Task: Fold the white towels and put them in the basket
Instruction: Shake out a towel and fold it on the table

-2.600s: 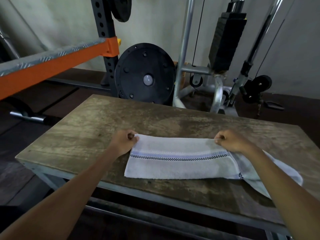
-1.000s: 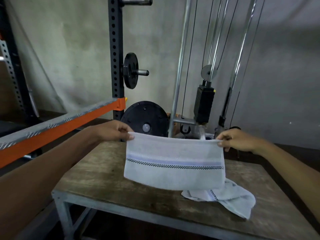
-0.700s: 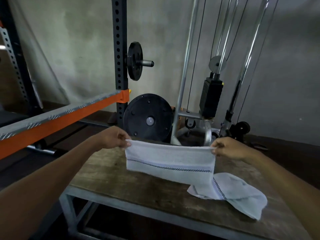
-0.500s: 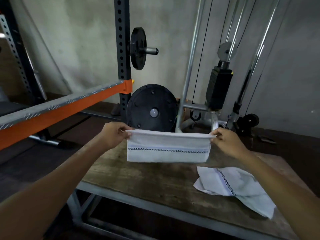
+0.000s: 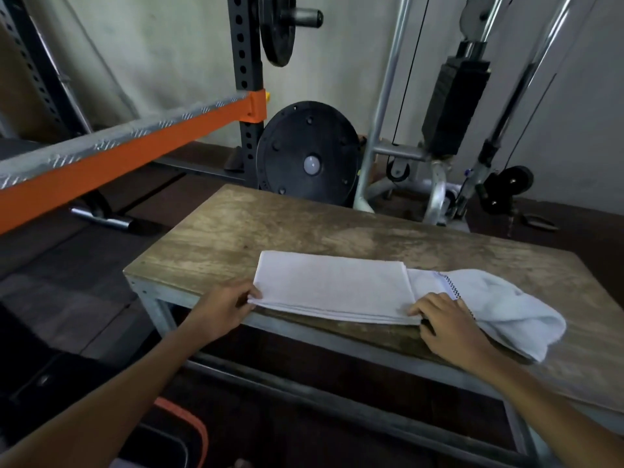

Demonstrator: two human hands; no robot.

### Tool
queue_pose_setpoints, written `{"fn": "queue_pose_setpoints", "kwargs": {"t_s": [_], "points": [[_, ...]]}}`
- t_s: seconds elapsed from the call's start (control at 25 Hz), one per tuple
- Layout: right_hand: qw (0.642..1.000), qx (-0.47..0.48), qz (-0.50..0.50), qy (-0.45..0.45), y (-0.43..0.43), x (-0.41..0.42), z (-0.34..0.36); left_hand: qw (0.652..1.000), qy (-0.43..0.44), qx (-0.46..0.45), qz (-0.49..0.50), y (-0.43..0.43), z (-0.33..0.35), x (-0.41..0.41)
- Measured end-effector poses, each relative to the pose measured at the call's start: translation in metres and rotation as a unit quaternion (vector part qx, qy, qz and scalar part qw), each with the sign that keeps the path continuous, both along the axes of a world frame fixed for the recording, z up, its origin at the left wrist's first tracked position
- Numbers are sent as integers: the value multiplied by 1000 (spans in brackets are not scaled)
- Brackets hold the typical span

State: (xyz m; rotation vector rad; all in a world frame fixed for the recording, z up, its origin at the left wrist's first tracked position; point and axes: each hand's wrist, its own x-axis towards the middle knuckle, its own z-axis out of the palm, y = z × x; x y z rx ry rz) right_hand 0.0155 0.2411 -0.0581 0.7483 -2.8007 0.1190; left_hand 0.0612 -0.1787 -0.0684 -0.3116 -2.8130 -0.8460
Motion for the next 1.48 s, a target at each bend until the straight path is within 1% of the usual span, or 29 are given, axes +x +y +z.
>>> {"fn": "queue_pose_setpoints", "kwargs": {"t_s": [0.08,0.12,0.2,0.28,0.36,0.44,0.56,0.64,0.76,0.88,1.0,1.12,1.16,1.24,1.32,1.4,1.48], "points": [[1000,3,-9,18,-5,1,5,998,25,-62,-3,2,6,3],[999,-5,-21,27,-13,-1,10,995,43,-84,11,7,10,3],[997,-44,-36,43,-40,-10,17,992,78,-93,44,27,17,-5],[995,-91,-43,16,-81,-24,20,989,83,-106,64,59,22,-22],[988,-131,-64,-57,-123,-39,19,985,53,-148,77,90,22,-45],[981,-131,-74,-120,-152,-51,11,977,9,-196,84,105,16,-62],[979,-45,-55,-192,-159,-61,-7,964,-78,-233,97,100,-6,-69],[979,0,-46,-197,-153,-63,-13,959,-100,-243,106,95,-14,-67],[981,25,-49,-187,-138,-64,-13,963,-96,-224,113,95,-13,-65],[980,35,-77,-180,-112,-65,-12,962,-93,-219,132,81,-13,-60],[977,47,-115,-170,-85,-65,-10,961,-109,-191,168,58,-15,-49],[974,45,-135,-178,-72,-64,-9,959,-101,-174,200,40,-17,-33],[972,54,-140,-179,-68,-64,-8,958,-98,-172,206,35,-18,-28],[966,104,-156,-176,-66,-68,0,958,-116,-157,210,26,-19,-21],[963,149,-170,-145,-78,-78,13,958,-132,-107,230,21,-14,-19],[977,137,-129,-101,-111,-91,22,951,-76,-13,301,28,-5,-16],[989,97,-30,-108,-159,-103,22,909,-25,86,406,44,0,-11]]}}
